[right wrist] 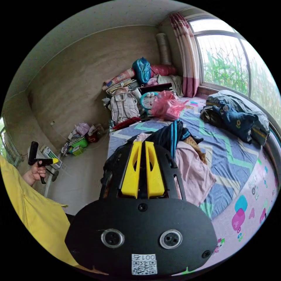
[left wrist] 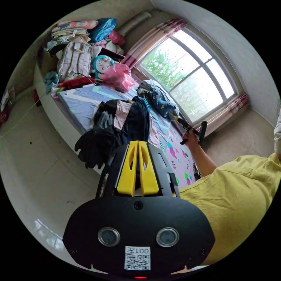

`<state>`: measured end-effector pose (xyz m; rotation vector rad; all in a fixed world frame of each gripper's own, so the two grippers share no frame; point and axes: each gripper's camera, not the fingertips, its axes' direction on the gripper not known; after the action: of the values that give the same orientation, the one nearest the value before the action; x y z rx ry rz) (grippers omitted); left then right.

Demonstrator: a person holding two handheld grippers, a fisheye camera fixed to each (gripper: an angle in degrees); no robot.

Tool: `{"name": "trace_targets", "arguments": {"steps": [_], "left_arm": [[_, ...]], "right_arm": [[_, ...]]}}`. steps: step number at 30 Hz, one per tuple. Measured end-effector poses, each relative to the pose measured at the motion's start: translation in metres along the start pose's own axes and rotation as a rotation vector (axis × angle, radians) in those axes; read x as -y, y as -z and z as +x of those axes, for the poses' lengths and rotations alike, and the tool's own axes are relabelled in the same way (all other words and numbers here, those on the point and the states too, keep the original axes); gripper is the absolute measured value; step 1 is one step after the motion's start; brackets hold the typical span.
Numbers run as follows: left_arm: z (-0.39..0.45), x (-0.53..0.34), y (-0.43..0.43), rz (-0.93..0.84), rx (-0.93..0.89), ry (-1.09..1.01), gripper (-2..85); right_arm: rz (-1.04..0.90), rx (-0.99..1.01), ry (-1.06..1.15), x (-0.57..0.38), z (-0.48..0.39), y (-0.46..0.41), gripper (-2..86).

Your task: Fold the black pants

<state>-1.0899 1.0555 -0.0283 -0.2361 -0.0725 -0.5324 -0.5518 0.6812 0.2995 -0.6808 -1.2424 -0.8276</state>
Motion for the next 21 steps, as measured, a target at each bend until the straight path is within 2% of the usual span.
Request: {"name": "trace_targets", "arguments": {"steps": [3,7,13,21], "left_arm": [[-0.034,0.054,-0.014,-0.024,0.007,-0.011,-1.5],[-0.083,0.138,-0.043,-0.06,-0.08,0.028,-1.3],[-0.137,0.285,-0.105,-0.167,-0.249,-0.053,-0.1],[-0.184,0.448,-0.156,-0.304,-0.398,-0.136,-0.2]], "right_arm": [[-0.045,-0.033,0.022,0.046,0.01,-0.05,2.9],[-0.102,-0.042,0.021,0.103,0.024,-0.105,5.0],[-0.211,-0.075,-0.105,0.188,0.059,-0.192,8.7],[-0.483,-0.242,-0.216,0.275,0.129,-0.329,13.6]]}}
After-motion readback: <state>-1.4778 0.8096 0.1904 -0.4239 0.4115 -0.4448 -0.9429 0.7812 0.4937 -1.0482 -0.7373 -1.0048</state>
